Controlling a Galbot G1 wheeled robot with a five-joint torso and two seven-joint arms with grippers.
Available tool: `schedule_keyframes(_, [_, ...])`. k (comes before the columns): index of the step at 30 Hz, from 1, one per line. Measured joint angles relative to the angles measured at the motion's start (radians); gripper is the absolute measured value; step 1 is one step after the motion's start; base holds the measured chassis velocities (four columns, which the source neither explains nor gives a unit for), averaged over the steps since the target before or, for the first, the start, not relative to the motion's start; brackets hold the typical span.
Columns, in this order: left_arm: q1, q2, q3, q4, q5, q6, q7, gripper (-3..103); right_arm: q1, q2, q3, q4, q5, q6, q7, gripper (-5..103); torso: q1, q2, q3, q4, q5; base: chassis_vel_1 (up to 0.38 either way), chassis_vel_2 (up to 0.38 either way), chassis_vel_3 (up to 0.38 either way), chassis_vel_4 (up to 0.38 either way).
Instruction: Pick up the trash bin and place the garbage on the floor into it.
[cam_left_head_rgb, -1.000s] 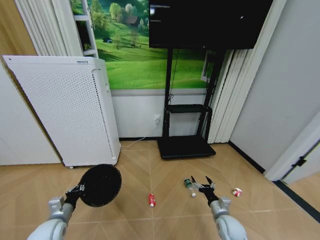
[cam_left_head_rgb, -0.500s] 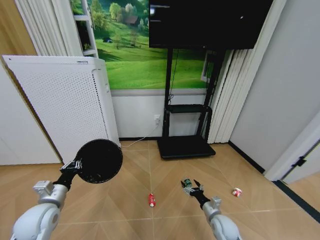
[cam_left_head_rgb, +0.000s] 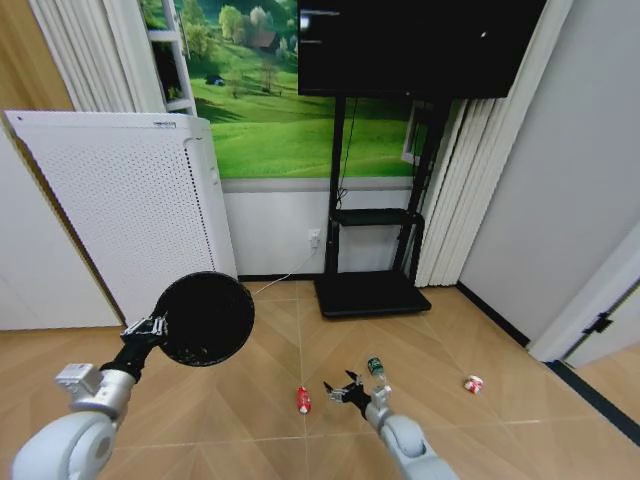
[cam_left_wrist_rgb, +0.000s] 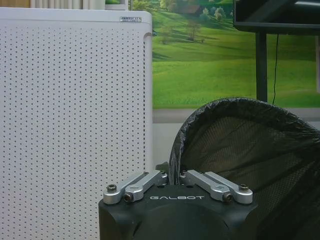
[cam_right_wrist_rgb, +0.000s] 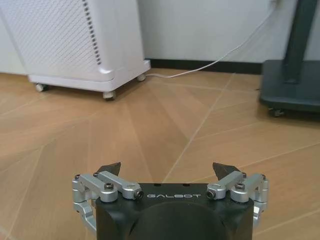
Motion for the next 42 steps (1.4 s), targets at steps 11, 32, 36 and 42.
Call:
schedule_keyframes(11, [0.007, -0.007, -0.008, -0.013, -0.008, 0.001, 0.009, 3, 0.102, 0.048, -0.111, -0.200, -0.038, 0.018, 0.001, 100, 0.000, 0.000, 0.000, 0.0001, 0.0000, 0.000, 0.000, 0.000, 0.000])
schedule_keyframes(32, [0.001, -0.011, -0.001, -0.018, -0.005, 0.000, 0.019, 3, 0.159, 0.141, -0.049, -0.288, 0.026, -0.001, 0.145, 100, 0.000, 0.000, 0.000, 0.0000, 0.0001, 0.000, 0.000, 0.000, 0.000])
schedule_keyframes(36, [0.004, -0.024, 0.005, -0.016, 0.003, 0.000, 0.024, 3, 0.158, 0.137, 0.012, -0.237, 0.038, -0.006, 0.179, 100, 0.000, 0.000, 0.000, 0.0000, 0.0002, 0.000, 0.000, 0.000, 0.000])
schedule_keyframes(42, [0.011, -0.030, 0.006, -0.017, 0.010, -0.001, 0.035, 3, 0.133, 0.105, 0.077, -0.175, 0.015, -0.015, 0.143, 100, 0.000, 0.000, 0.000, -0.0003, 0.0001, 0.000, 0.000, 0.000, 0.000])
